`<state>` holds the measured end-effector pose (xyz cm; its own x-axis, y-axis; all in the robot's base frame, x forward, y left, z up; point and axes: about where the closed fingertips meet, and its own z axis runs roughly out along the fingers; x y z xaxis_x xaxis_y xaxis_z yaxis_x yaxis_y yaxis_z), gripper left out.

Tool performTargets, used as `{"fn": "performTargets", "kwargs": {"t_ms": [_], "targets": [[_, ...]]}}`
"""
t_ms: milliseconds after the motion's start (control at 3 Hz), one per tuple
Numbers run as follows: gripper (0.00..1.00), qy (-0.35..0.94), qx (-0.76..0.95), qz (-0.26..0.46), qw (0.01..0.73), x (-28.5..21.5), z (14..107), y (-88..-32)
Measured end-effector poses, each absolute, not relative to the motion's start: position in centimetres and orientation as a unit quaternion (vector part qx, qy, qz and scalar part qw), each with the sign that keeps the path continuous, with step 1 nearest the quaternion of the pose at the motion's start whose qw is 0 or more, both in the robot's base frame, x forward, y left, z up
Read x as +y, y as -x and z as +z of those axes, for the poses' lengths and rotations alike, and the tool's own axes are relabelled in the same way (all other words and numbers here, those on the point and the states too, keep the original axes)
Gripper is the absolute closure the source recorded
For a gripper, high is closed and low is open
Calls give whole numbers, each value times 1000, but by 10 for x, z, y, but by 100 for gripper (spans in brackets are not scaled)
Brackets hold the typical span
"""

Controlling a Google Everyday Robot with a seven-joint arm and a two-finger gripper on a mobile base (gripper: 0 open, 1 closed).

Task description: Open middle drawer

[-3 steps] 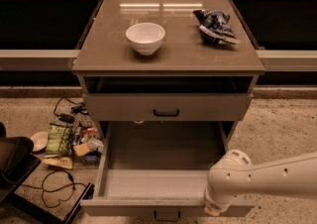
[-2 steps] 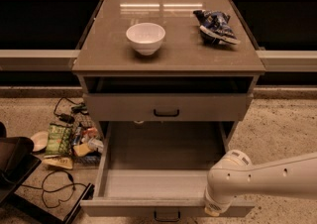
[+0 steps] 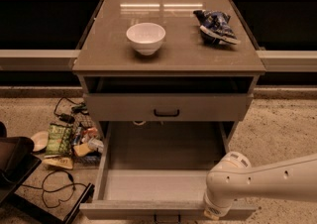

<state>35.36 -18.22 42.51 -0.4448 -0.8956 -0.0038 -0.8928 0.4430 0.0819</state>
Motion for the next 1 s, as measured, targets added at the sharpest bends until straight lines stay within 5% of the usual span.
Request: {"fn": "performTargets", "kwargs": {"t_ms": [1000], "targets": [[100,-511,-858,-44,38,-179,433,-330]]}}
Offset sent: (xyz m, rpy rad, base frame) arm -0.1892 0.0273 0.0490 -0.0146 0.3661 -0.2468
